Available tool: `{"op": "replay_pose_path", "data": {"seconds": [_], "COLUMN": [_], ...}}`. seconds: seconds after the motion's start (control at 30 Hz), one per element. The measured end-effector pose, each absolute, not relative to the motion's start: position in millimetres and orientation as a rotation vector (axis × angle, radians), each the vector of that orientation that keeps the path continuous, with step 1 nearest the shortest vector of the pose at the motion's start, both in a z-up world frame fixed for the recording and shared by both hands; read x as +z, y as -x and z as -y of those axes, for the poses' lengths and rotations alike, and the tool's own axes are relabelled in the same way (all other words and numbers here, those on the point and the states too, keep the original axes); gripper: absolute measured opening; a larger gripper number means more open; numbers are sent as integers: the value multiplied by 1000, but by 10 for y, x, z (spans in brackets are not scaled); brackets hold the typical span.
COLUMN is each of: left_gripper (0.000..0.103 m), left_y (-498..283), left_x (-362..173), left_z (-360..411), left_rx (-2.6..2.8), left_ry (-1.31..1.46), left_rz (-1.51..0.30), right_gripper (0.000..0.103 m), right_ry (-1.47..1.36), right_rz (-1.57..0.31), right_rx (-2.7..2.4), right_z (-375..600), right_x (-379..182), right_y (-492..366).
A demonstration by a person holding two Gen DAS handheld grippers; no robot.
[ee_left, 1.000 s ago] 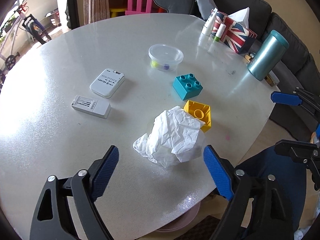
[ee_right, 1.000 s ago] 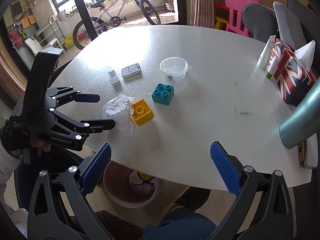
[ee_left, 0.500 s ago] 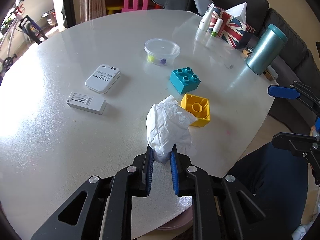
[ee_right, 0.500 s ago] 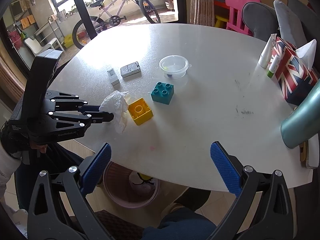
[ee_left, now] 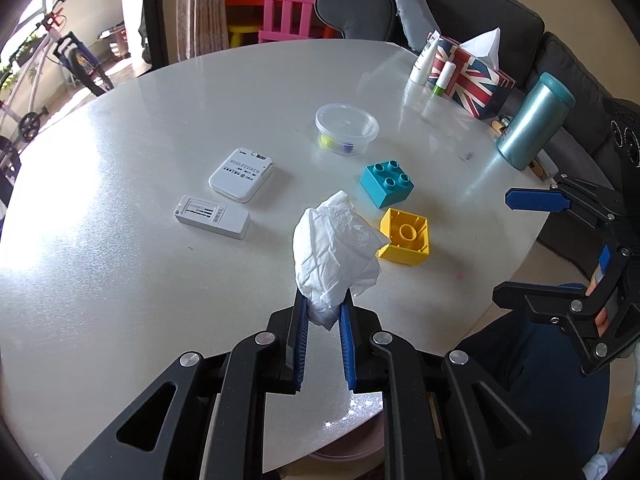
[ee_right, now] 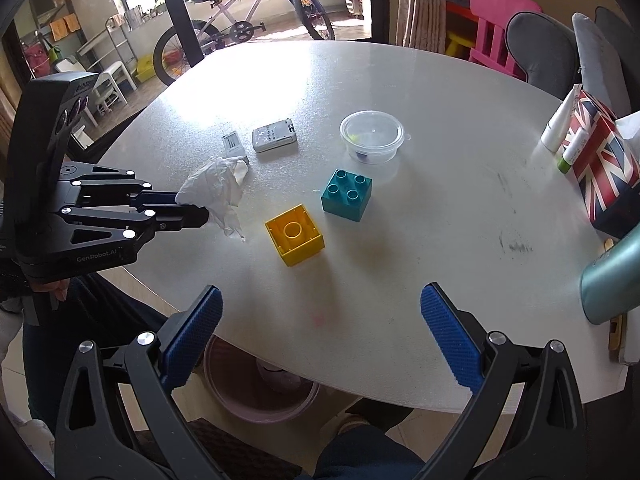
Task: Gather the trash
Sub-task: 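Grasp the yellow Lego brick with the right gripper while the left gripper holds the tissue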
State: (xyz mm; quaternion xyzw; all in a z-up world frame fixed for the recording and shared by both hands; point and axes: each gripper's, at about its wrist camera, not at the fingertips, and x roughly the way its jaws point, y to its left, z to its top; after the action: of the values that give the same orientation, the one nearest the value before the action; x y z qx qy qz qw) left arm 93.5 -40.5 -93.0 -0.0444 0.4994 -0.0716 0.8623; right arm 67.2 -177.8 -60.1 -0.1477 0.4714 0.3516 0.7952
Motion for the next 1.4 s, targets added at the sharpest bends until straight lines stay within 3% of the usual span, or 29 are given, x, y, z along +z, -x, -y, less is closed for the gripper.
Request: {"op": "replay_pose_path", "data": {"seconds": [0.57, 0.8, 0.9, 0.97, 1.0, 1.4], "left_gripper": [15, 15, 15, 15, 15, 15], "left_y": [-839, -826, -808, -800, -793, -642], "left_x": [-834, -819, -829, -834, -836, -756], "left_z": [248, 206, 191, 192, 191, 217], "left_rx": [-123, -120, -121, -122, -122, -124], "left_ry": [116, 127, 132, 136, 137, 146], "left_rz": [-1024, -1021, -1022, -1022, -1023, -1009], "right_gripper": [96, 76, 60, 42, 38, 36], "right_ry": [405, 445, 456, 459, 458, 406], "right_rz": [-1051, -1089, -1099, -1101, -1100, -1058], "right_rx": [812, 826, 826, 829, 830, 825], "right_z": [1430, 1275, 1223, 1198, 1193, 1299], "right_x": [-746, -850, -882, -893, -893, -691], "right_y": [-857, -918, -945, -946, -948, -854]}}
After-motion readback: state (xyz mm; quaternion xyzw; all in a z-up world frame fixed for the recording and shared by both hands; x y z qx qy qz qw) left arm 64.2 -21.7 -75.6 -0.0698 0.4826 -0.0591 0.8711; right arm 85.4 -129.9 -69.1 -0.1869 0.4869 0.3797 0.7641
